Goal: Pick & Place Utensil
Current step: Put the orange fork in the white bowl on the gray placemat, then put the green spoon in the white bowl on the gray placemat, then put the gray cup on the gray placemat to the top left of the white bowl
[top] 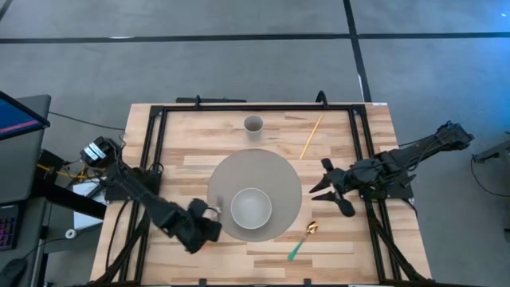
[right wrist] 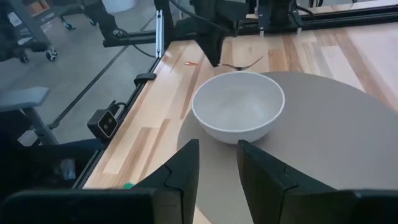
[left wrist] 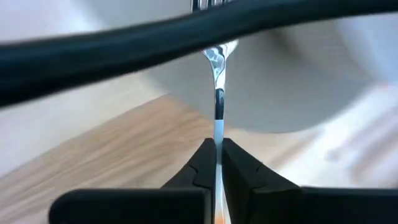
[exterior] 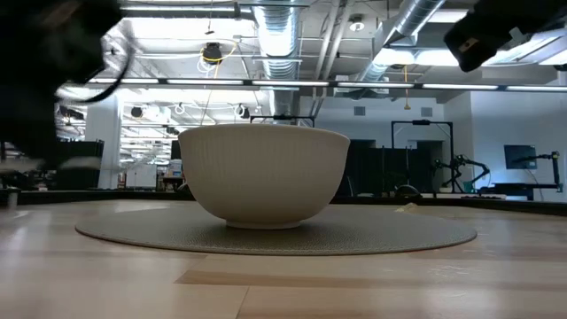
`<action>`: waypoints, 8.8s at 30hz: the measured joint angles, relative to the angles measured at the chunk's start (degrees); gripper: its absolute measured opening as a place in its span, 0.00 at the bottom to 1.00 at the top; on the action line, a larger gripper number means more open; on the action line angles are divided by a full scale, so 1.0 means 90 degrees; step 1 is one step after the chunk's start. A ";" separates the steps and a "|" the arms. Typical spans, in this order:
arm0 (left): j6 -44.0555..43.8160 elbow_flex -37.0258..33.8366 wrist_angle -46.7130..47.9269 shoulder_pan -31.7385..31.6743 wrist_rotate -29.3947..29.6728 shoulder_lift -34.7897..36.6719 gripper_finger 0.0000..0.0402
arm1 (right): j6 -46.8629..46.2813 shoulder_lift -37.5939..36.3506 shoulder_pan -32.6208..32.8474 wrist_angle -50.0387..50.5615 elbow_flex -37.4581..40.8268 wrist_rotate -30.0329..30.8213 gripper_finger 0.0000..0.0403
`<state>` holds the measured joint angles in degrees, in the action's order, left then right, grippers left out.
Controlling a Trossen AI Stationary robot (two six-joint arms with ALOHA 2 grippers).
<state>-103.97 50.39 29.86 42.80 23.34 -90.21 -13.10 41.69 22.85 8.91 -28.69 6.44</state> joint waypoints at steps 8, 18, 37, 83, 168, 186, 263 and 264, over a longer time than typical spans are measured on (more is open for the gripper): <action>0.2205 0.1429 -0.0062 -0.0753 -0.0409 0.0160 0.03 | 0.0012 0.0548 -0.0005 -0.0064 -0.0002 -0.0010 0.26; 0.1802 0.1644 -0.0020 -0.2570 -0.4089 0.0381 0.03 | 0.0005 0.0690 -0.0005 -0.0206 -0.0491 -0.0017 0.26; 0.1337 0.1608 -0.0043 -0.3613 -0.5755 -0.0306 0.04 | -0.0056 0.0707 -0.0009 0.0390 -0.0525 -0.0048 0.26; 0.7067 0.1605 -0.1522 -0.2303 -0.0791 0.1371 0.09 | 0.0015 0.1402 0.0797 0.0557 -0.0522 -0.0263 0.26; 0.7165 0.1605 -0.1653 -0.1342 0.0072 0.1418 0.09 | 0.2665 0.5141 0.0306 -0.7024 -0.0593 0.0855 0.02; 0.7398 0.1605 -0.1658 -0.1335 0.1381 0.1416 0.09 | 0.1917 0.7722 -0.0700 -0.7832 -0.1732 0.0097 0.02; 0.7448 0.1605 -0.1658 -0.1254 0.1335 0.1423 0.09 | 0.2176 0.2103 -0.0928 -0.1153 -0.1887 0.0511 0.18; 0.7546 0.1605 -0.1658 -0.1278 0.1391 0.1423 0.09 | 0.2170 0.1878 -0.0967 -0.0927 -0.1889 0.0580 0.18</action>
<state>-36.06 64.84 14.94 31.30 35.86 -77.41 6.42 58.60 14.15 0.56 -45.69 11.66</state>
